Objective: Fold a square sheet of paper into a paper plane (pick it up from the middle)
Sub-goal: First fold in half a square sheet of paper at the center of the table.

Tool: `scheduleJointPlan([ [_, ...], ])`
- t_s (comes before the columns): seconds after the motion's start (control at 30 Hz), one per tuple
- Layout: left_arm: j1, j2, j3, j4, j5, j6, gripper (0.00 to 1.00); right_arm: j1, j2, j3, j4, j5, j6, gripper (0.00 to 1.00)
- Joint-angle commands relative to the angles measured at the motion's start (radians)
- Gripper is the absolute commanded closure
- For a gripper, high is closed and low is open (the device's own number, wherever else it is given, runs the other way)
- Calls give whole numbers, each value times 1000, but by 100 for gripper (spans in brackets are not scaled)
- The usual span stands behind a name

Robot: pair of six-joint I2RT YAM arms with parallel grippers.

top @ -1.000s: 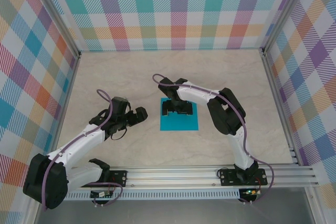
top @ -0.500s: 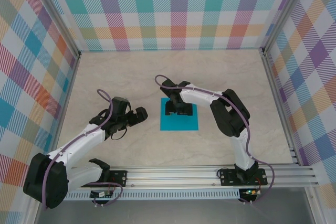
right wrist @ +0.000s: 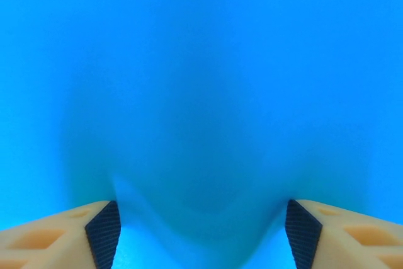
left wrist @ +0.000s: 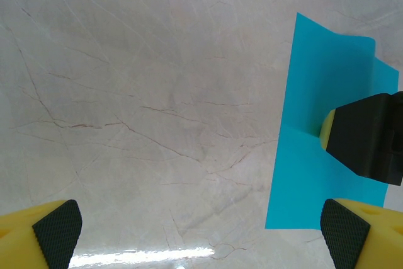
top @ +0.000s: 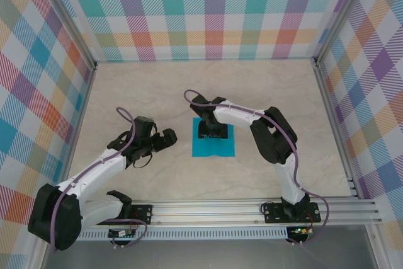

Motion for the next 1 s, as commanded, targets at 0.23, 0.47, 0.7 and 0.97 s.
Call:
scheduleJointPlan([
  [0.23,15,-31,-1,-23,-3,8,0,11,7,12,-88,-30,-46,64],
  [0.47,15,-43,1,-33,-10,9,0,6,-101,0,-69,-70,-56,77],
  [0.7,15,-65,10,-54,-18,7,0,-45,-309,-126,156,-348,-38,75],
  [0.97,15,-71,27,-42,20,1,0,-167,-355,-342,465,-686,46,71],
])
